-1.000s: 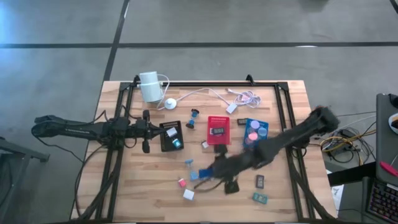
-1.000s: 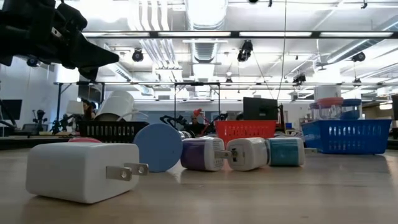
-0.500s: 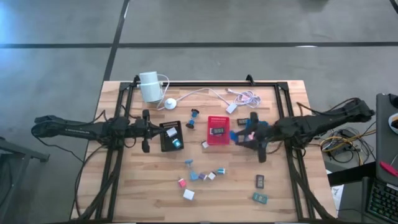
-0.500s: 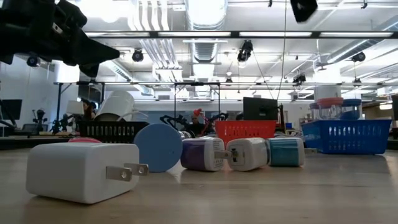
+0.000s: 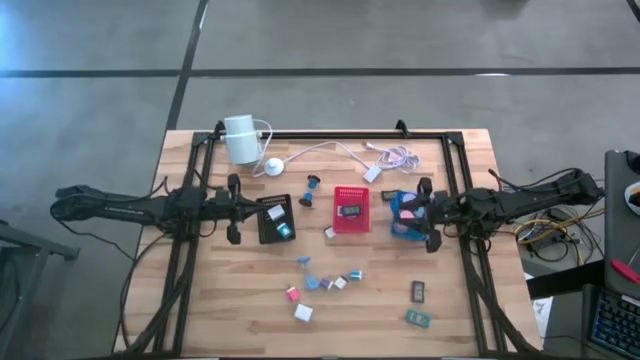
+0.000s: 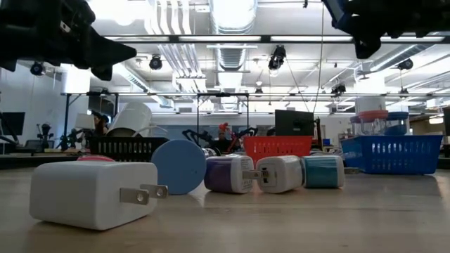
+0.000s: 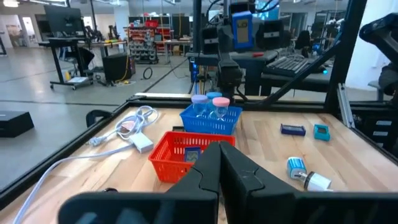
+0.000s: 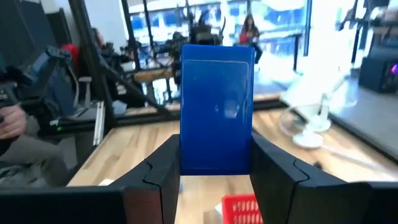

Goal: Pick & Place Office items
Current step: Put the blue digital clock into the red bin

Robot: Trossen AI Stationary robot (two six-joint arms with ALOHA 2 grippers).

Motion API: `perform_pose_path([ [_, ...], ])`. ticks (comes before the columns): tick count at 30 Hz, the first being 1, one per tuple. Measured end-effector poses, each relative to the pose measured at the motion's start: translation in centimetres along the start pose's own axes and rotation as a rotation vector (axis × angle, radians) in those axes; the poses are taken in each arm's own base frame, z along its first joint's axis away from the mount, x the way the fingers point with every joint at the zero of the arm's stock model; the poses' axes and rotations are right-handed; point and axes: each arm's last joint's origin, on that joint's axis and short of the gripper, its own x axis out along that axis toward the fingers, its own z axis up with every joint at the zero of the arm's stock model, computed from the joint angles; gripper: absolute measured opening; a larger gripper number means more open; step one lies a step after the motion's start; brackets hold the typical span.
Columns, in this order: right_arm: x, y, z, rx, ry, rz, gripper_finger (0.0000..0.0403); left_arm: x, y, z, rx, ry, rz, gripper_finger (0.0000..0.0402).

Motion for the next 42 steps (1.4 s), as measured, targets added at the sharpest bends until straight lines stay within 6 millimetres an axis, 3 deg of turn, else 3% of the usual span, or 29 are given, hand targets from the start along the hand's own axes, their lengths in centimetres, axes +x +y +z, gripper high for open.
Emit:
perform_pose_path([
  [23,-1.3,-1.3,-5.6,-0.044,-0.095,-0.043,0.0144,0.1,0.0,1.7,-0.039,-0.049,0.007,0.0007],
  [42,-1.3,-1.3,-5.6,-0.043,-0.099,-0.06,0.0147,0.1,0.0,1.6,0.006,-0.043,0.008,0.0007],
])
